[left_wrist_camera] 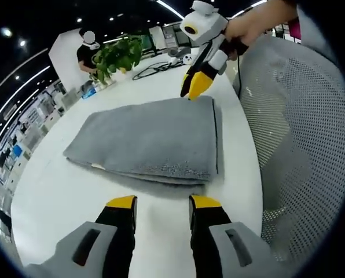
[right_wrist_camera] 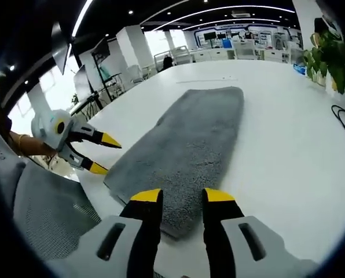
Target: Fold the towel on the table until its edges align and the towel forms a compact rectangular stack.
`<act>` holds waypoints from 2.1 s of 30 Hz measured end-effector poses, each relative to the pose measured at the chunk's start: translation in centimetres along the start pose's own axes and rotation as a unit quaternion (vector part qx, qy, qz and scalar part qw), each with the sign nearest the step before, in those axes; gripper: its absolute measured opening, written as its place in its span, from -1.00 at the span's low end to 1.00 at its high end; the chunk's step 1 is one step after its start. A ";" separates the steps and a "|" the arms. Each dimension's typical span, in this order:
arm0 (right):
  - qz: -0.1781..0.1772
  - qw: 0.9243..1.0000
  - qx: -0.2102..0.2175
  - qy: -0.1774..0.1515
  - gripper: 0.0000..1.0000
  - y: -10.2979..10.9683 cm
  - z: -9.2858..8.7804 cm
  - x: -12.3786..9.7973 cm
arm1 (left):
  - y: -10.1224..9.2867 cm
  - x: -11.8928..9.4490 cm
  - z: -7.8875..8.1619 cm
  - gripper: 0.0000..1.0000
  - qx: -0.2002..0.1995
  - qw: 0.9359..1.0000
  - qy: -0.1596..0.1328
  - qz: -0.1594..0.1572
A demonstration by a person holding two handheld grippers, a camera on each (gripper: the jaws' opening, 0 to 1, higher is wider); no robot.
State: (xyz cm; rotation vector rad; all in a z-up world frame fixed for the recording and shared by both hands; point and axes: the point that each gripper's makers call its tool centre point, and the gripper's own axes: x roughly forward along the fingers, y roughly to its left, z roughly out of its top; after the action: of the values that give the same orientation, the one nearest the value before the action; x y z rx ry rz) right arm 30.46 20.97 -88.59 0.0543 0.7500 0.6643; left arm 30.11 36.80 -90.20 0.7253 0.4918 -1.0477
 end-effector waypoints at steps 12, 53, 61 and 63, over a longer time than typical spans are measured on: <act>0.001 1.000 0.004 0.007 -0.47 0.2 -0.6 0.2 | -1.3 0.4 1.3 -0.20 0.064 0.998 -0.005 -0.006; 0.031 0.995 -0.080 0.050 -0.50 2.2 -1.8 -1.8 | -2.6 1.9 2.5 -0.87 0.138 0.987 -0.022 -0.082; 0.051 0.989 -0.133 0.048 -0.51 3.7 -1.4 -1.4 | -2.1 1.9 2.4 -0.90 -0.070 0.991 -0.035 -0.105; 0.056 0.986 -0.148 0.048 -0.51 4.0 -1.4 -1.4 | -1.9 2.1 2.3 -0.90 -0.093 0.989 -0.035 -0.109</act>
State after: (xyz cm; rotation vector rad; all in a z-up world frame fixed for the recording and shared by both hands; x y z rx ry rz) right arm 26.66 23.04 -87.67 -0.2106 0.7376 0.8858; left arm 29.32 33.27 -90.70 0.4750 0.6089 -1.2086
